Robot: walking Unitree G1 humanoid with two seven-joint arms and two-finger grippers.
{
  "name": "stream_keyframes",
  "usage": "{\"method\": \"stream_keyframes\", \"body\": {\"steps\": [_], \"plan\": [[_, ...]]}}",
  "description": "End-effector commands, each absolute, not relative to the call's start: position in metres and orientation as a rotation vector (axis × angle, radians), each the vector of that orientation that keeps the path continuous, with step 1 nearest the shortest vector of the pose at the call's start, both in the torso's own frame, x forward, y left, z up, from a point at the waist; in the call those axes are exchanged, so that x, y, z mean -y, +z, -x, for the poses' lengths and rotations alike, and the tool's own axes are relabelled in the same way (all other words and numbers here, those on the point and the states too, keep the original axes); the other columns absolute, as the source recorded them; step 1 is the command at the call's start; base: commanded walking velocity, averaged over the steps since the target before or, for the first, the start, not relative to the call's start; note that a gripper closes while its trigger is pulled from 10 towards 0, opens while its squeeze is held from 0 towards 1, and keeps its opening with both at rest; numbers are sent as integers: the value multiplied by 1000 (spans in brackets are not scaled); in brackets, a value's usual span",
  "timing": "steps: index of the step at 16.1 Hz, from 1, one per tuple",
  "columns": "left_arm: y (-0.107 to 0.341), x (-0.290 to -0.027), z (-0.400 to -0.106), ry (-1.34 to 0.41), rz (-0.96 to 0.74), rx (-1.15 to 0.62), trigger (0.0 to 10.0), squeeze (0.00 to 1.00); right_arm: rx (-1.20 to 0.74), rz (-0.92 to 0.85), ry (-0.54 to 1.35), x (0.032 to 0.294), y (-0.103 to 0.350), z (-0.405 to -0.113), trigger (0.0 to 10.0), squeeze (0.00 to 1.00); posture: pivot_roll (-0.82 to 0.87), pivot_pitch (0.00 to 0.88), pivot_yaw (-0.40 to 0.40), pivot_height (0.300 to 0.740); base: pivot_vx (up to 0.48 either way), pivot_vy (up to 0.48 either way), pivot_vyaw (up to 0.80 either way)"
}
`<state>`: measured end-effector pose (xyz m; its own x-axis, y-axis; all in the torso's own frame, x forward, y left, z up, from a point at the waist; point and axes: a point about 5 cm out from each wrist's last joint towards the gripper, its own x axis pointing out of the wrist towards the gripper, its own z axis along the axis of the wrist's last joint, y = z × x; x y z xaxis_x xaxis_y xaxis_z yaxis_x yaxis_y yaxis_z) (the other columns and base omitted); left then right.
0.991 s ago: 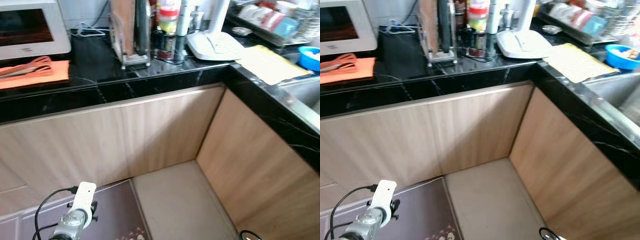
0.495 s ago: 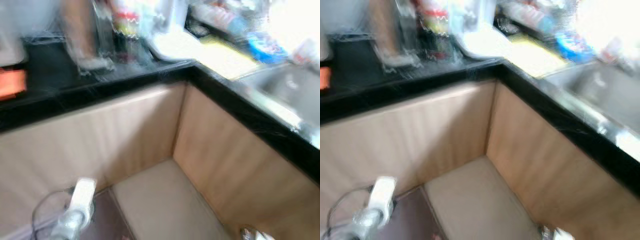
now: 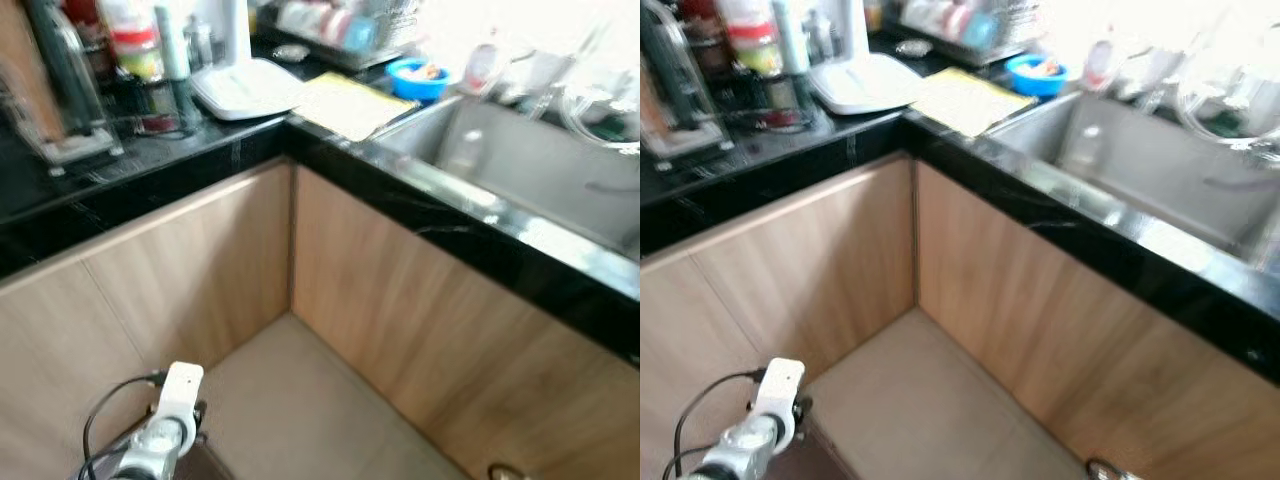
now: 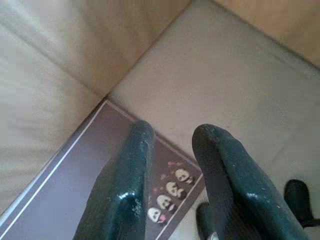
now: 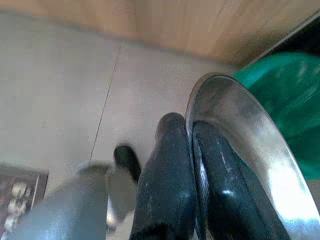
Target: Kitchen organization
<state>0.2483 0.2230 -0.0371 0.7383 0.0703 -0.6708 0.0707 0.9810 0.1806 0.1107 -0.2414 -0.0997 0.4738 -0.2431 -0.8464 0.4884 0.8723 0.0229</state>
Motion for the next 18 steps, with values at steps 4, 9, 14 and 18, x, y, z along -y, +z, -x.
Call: {"method": "stream_keyframes", "body": {"steps": [4,9,14,18], "plan": [[-40,-226,-244,13,-189,-761,10000,0,-982,-277,-459,244,-100,-108,10000,0,150,0,-77,740,0,0,-650],[-39,-225,-245,11,-179,-757,10000,0,-985,-276,-461,246,-100,-107,10000,0,145,0,-79,740,0,0,-649],[-36,-223,-250,-2,-201,-738,10000,0,-985,-282,-460,244,-100,-107,10000,0,145,0,-71,740,0,-192,-650],[-36,-223,-249,-6,-193,-739,10000,0,-985,-284,-457,243,-100,-108,10000,0,146,0,-68,740,0,0,-648]]}}
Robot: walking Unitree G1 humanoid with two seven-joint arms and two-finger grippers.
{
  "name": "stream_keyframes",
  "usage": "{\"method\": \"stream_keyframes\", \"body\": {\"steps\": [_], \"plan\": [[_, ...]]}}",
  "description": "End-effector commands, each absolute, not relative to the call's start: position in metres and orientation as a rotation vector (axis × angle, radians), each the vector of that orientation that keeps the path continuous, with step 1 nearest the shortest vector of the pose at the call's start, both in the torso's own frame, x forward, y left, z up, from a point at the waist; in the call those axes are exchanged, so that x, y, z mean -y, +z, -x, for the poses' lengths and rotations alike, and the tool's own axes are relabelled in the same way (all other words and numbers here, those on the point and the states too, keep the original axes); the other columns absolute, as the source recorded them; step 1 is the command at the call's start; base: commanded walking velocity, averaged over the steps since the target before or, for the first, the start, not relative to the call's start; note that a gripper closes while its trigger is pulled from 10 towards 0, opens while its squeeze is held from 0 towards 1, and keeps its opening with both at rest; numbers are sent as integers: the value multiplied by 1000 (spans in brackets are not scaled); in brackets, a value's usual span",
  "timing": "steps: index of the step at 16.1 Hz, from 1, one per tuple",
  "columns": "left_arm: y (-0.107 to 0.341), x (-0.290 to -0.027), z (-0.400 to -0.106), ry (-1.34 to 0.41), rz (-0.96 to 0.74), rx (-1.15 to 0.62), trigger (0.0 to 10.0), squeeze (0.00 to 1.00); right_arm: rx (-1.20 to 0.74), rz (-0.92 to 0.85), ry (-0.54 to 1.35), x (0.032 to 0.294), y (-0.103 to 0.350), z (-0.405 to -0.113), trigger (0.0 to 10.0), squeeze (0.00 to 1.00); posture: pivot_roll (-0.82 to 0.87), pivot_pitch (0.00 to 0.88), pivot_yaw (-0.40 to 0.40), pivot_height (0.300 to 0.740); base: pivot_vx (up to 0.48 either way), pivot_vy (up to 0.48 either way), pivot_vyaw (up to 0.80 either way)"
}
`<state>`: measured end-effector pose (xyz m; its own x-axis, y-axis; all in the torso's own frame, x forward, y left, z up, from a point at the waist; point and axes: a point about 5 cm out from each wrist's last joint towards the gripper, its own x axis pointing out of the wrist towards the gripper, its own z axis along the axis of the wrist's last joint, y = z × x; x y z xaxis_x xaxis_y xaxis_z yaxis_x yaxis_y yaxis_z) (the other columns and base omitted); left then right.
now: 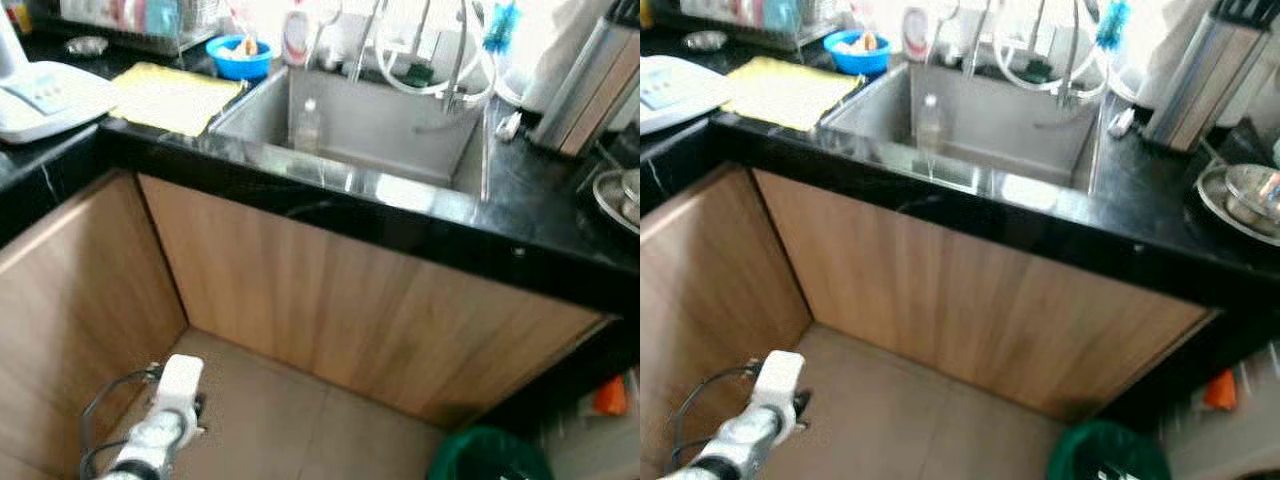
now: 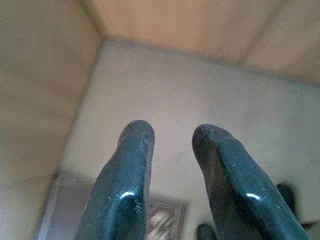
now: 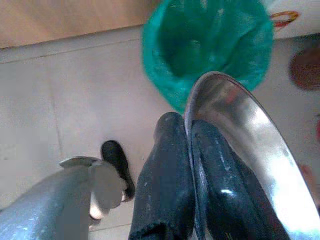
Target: Kitchen organization
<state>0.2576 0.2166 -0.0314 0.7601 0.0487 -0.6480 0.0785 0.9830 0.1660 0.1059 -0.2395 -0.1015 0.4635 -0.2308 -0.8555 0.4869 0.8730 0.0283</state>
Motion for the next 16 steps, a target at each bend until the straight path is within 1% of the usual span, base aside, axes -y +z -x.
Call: {"method": "stream_keyframes", "body": {"steps": [1,16], "plan": [[-36,-223,-249,-8,-193,-739,10000,0,-986,-284,-457,243,-100,-108,10000,0,146,0,-68,740,0,0,-650],[-35,-226,-249,-18,-184,-734,10000,0,-985,-292,-455,241,-101,-107,10000,0,152,0,-63,740,0,0,-648]]}}
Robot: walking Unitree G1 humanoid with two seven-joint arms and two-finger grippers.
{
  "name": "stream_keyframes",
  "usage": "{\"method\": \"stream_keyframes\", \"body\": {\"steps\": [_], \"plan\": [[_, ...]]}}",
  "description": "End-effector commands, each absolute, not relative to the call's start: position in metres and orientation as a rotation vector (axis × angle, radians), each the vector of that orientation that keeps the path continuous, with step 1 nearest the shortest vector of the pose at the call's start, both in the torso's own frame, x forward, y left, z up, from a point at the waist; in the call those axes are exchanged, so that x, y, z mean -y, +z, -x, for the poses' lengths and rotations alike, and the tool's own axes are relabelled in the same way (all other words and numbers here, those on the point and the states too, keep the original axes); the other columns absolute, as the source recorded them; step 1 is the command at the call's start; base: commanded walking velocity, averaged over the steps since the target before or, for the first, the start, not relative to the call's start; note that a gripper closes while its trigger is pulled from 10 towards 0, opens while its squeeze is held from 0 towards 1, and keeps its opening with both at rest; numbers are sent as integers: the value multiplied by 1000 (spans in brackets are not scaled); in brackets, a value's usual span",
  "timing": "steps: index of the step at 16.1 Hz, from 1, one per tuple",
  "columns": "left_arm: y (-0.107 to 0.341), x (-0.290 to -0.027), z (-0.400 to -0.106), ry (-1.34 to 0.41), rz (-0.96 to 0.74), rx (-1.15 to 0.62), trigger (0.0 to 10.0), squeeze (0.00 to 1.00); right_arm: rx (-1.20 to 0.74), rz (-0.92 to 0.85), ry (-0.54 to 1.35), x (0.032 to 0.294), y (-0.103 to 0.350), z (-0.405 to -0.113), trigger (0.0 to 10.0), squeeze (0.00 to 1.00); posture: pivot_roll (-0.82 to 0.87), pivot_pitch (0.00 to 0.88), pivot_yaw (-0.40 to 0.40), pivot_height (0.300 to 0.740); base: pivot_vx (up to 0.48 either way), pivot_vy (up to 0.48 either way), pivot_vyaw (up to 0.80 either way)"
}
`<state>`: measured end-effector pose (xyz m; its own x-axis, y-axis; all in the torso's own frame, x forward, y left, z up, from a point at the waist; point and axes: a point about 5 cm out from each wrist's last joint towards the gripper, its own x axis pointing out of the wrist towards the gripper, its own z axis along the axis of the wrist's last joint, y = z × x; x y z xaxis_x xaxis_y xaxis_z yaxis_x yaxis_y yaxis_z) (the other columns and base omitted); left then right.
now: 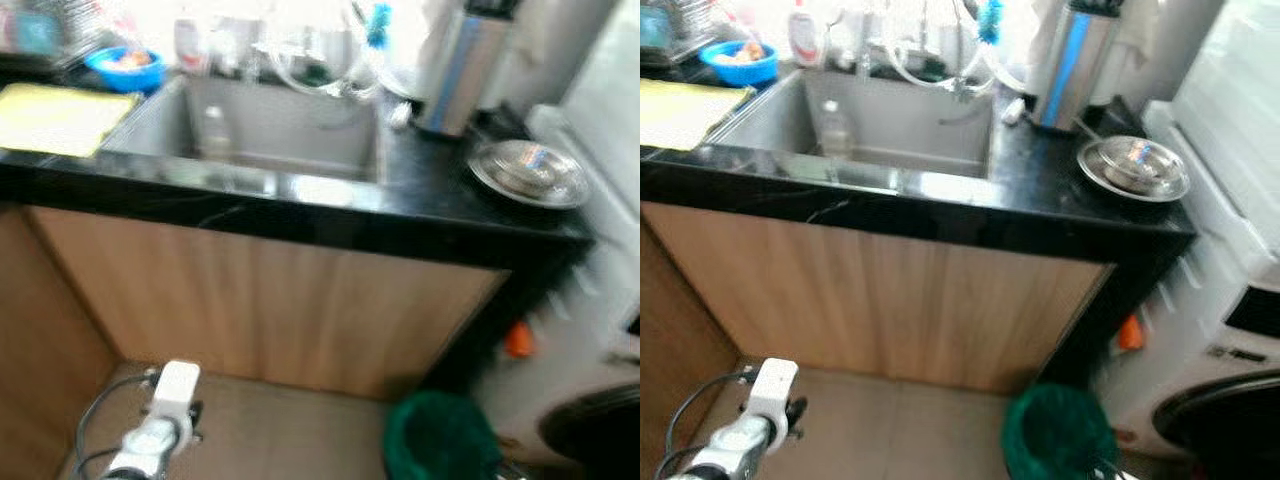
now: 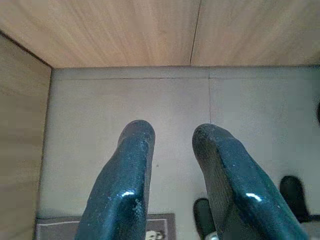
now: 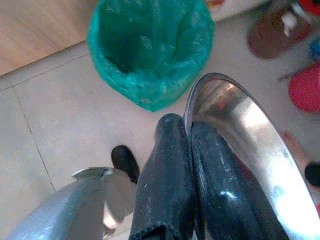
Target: Kitchen organization
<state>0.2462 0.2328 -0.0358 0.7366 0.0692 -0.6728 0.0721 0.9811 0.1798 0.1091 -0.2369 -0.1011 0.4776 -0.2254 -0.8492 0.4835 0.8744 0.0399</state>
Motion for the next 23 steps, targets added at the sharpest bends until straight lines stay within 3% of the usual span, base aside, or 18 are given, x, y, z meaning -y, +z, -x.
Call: {"method": "stream_keyframes", "body": {"steps": [1,7,11,23], "plan": [[-35,-226,-250,-19,-181,-732,10000,0,-984,-293,-456,240,-101,-107,10000,0,153,0,-62,740,0,0,-644],[-31,-226,-255,-28,-197,-714,10000,0,-983,-303,-461,241,-101,-107,10000,0,152,0,-60,740,0,0,-643],[-31,-226,-255,-14,-192,-718,10000,0,-984,-307,-462,241,-101,-108,10000,0,151,0,-60,740,0,-360,-644],[-28,-222,-259,-48,-199,-697,10000,0,-970,-344,-467,240,-101,-109,10000,0,153,0,-63,740,0,0,-96]]}}
